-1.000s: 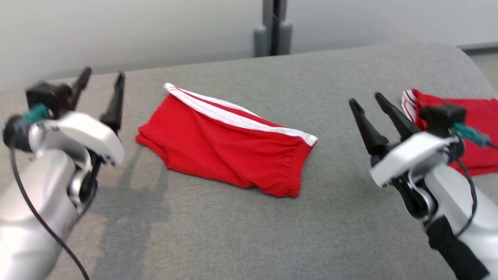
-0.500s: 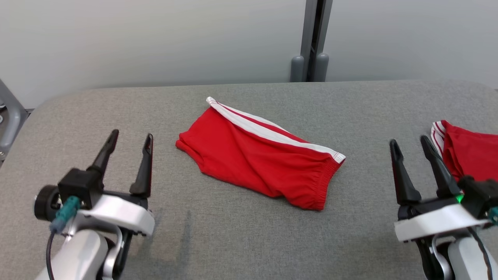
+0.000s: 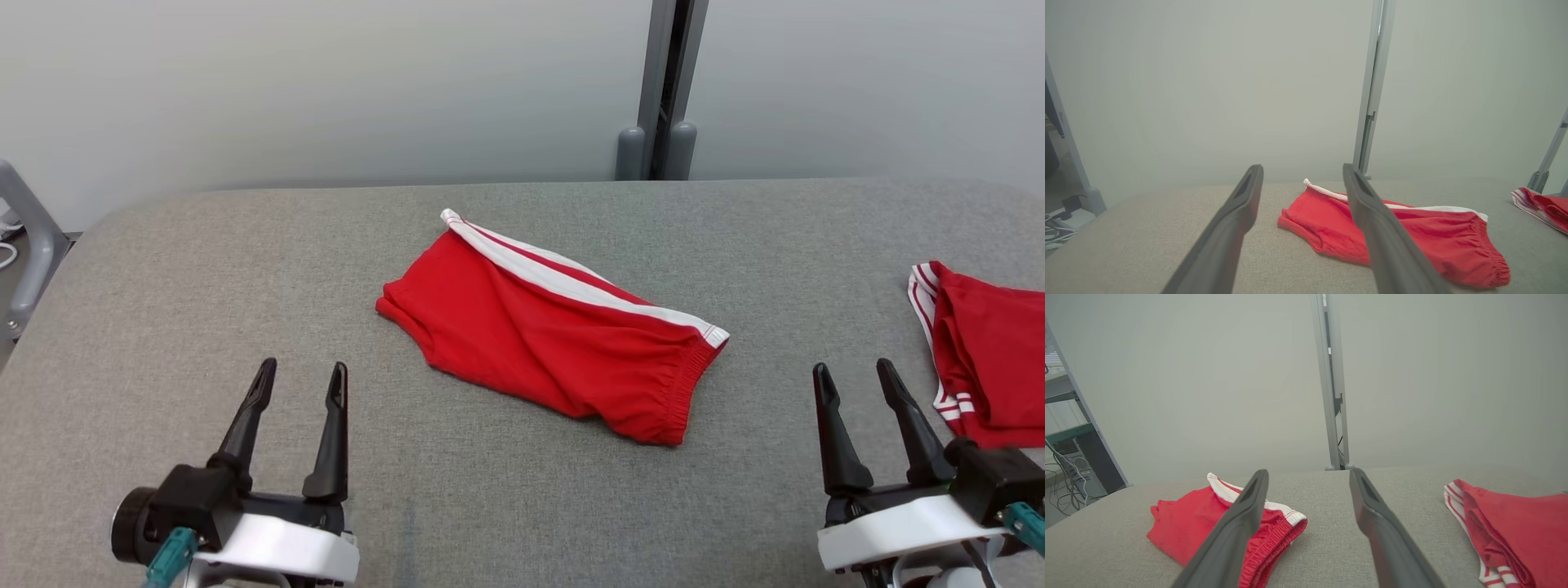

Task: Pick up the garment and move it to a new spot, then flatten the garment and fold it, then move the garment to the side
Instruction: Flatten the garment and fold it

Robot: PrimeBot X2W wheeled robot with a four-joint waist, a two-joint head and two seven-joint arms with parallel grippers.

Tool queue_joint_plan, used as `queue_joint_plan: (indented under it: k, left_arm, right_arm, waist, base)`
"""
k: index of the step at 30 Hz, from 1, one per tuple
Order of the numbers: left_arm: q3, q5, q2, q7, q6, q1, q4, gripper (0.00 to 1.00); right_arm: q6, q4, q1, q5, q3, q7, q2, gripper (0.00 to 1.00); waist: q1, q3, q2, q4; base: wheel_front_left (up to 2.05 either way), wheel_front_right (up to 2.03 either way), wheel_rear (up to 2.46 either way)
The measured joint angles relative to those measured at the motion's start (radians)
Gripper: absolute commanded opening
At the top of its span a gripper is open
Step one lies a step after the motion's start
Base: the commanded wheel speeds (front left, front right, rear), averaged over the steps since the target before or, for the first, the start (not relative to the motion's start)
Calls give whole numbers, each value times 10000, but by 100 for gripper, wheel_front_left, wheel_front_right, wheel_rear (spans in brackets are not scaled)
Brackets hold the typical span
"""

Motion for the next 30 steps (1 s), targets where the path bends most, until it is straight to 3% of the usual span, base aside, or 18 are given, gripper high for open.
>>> queue_joint_plan:
  k: [6, 15, 22, 30]
  left_arm:
    - [673, 1141, -566, -8, -704, 411, 119, 100]
    - [1344, 1841, -1327, -10, -1511, 547, 362, 100]
    - [1396, 2224, -1641, -10, -1916, 331, 499, 100]
    - [1264, 2573, -1804, -10, -2092, 118, 650, 100]
  right_arm:
    - [0, 247, 62, 33, 40, 12, 58, 100]
    - [0, 757, 85, 439, 17, 63, 98, 100]
    - [0, 1778, -326, 1981, 602, 497, 109, 100]
    - [0, 3655, -1281, 2823, 913, 529, 113, 100]
  waist:
    - [0, 48, 0, -53]
    - [0, 45, 0, 75]
    - [0, 231, 0, 479]
    - [0, 573, 0, 1421]
  base:
    - [0, 0, 0]
    - [0, 0, 0]
    - [0, 0, 0]
    - [0, 0, 0]
